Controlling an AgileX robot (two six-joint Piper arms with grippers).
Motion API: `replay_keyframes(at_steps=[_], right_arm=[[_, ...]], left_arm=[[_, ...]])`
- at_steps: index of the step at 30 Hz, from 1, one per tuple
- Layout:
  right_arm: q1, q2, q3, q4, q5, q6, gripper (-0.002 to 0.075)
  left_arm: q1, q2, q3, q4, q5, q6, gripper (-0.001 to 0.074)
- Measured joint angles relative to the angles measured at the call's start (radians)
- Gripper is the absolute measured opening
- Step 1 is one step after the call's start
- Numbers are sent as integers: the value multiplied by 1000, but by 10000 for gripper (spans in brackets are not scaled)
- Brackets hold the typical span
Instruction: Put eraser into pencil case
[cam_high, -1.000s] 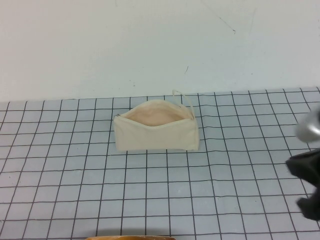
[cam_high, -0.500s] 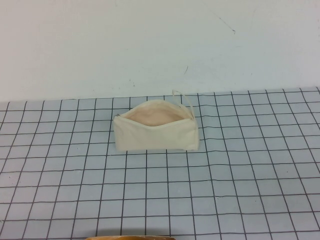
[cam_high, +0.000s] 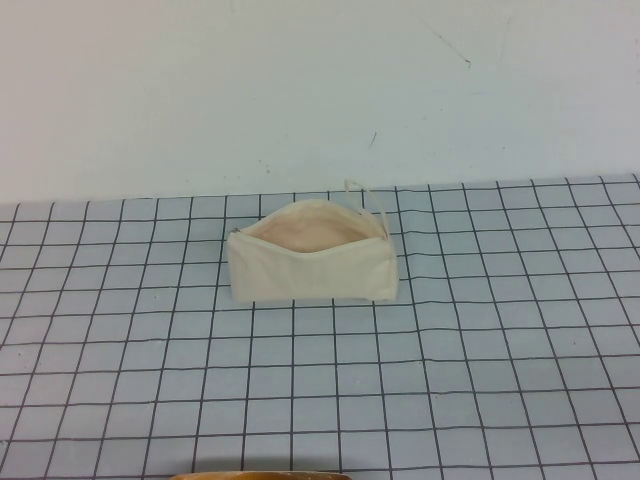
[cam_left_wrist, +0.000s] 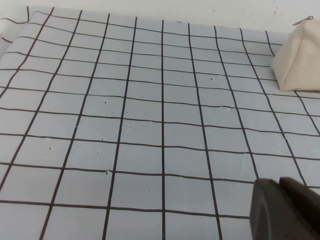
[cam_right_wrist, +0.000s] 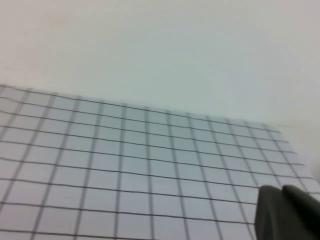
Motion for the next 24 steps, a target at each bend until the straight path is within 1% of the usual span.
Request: replay_keyframes(at_steps=[2,4,10,13,17,21,24], right_arm=[[-45,-4,0,-1,4,0,-1],[-67,-4,0,-1,8,0,-1],[-73,-6,4,-1,15,2,-1],[-73,-6,39,9,-11,2,-1],[-73,-49,102,86,-41,2,-1],[-73,-103,172,136,-115,-16,-1],[-75,-118,227,276,-171,-98,-1]], left_arm=[[0,0,0,0,0,0,-1],[0,0,0,0,0,0,-1],[0,0,0,0,0,0,-1],[0,0,0,0,0,0,-1],[0,0,0,0,0,0,-1],[0,0,0,0,0,0,-1],[0,0,0,0,0,0,-1]])
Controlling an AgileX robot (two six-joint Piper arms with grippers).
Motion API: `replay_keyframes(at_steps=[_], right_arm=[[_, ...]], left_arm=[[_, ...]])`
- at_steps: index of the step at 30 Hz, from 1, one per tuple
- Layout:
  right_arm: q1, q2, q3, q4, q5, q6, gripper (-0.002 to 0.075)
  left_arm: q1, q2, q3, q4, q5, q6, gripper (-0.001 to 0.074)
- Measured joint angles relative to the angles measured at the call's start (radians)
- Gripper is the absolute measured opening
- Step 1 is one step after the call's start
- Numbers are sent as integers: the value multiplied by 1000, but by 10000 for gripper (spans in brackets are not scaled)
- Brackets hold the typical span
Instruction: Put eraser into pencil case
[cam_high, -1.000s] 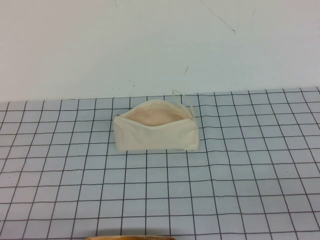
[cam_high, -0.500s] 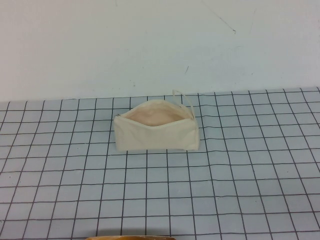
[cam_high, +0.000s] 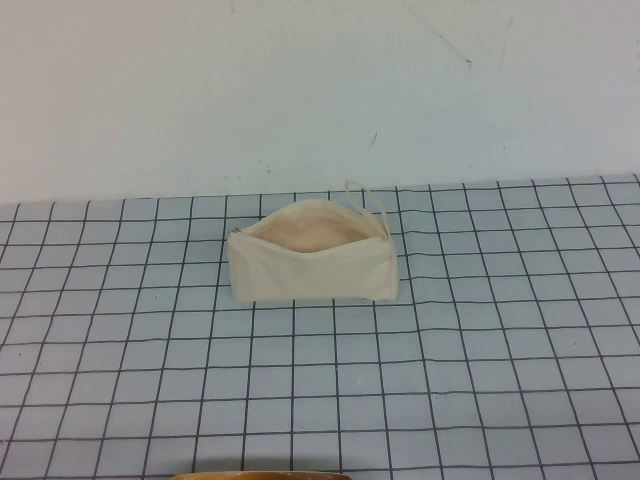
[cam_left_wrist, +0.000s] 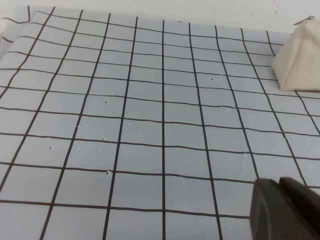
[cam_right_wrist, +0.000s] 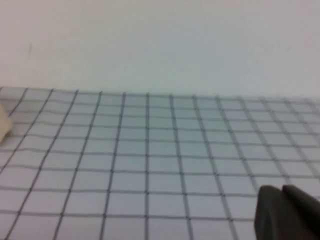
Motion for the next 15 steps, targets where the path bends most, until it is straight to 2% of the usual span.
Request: replay_keyframes(at_steps=[5,15], right_arm=[[-2,0,71,263,-15,-245,-1],[-2,0,73,291,128,-244,-1]], left_arm=[[0,0,0,0,0,0,-1],[0,0,0,0,0,0,-1]])
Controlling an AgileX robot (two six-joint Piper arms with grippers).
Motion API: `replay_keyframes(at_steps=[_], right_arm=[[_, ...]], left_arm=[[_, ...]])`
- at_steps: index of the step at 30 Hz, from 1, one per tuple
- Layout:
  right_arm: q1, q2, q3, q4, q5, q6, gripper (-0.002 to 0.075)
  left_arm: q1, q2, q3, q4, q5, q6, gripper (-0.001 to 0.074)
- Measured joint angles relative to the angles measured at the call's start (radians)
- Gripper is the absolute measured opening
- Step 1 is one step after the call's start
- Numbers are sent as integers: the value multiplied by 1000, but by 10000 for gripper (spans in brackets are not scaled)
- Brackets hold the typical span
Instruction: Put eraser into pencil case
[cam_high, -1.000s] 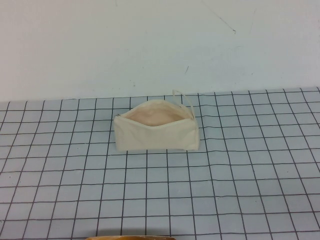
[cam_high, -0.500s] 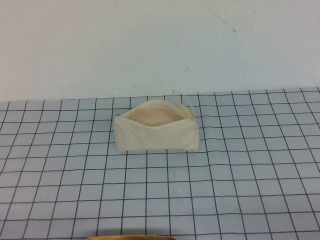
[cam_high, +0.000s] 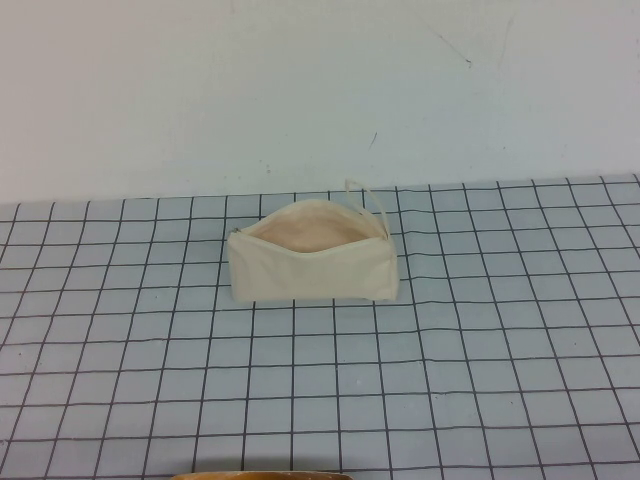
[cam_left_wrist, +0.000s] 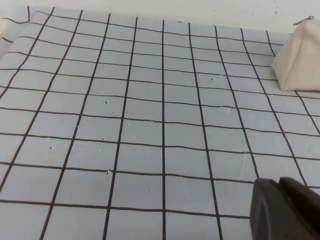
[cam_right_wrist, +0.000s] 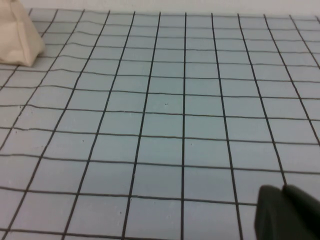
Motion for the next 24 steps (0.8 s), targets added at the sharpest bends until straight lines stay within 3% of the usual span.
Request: replay_keyframes(at_steps=[24], right_arm=[[0,0,-2,0,10,-4,-1]], left_arm=[[0,0,0,0,0,0,-1]])
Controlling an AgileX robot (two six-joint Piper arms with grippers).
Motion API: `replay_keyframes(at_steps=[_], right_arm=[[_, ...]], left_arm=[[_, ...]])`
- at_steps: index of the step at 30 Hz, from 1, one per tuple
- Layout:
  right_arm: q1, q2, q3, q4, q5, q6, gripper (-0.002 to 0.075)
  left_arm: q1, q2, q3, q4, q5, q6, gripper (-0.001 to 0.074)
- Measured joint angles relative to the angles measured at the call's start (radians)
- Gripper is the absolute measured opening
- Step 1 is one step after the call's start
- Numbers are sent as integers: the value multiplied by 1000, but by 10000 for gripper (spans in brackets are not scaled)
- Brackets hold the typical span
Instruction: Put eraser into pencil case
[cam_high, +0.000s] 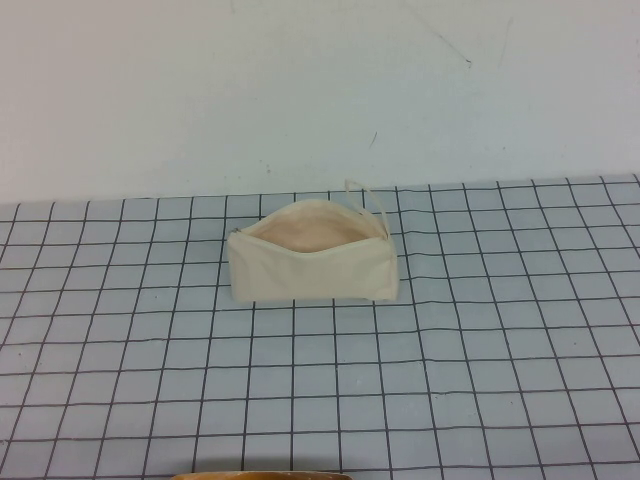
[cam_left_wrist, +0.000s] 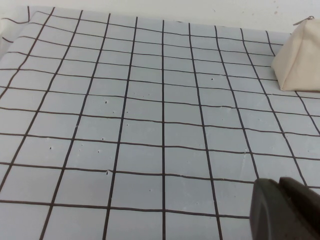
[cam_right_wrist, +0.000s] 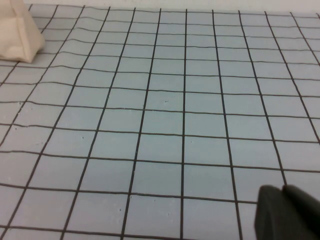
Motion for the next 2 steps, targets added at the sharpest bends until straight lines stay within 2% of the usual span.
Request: replay_keyframes(at_steps=[2], right_arm=[[0,0,0,0,0,0,-1]], left_arm=[[0,0,0,0,0,0,-1]])
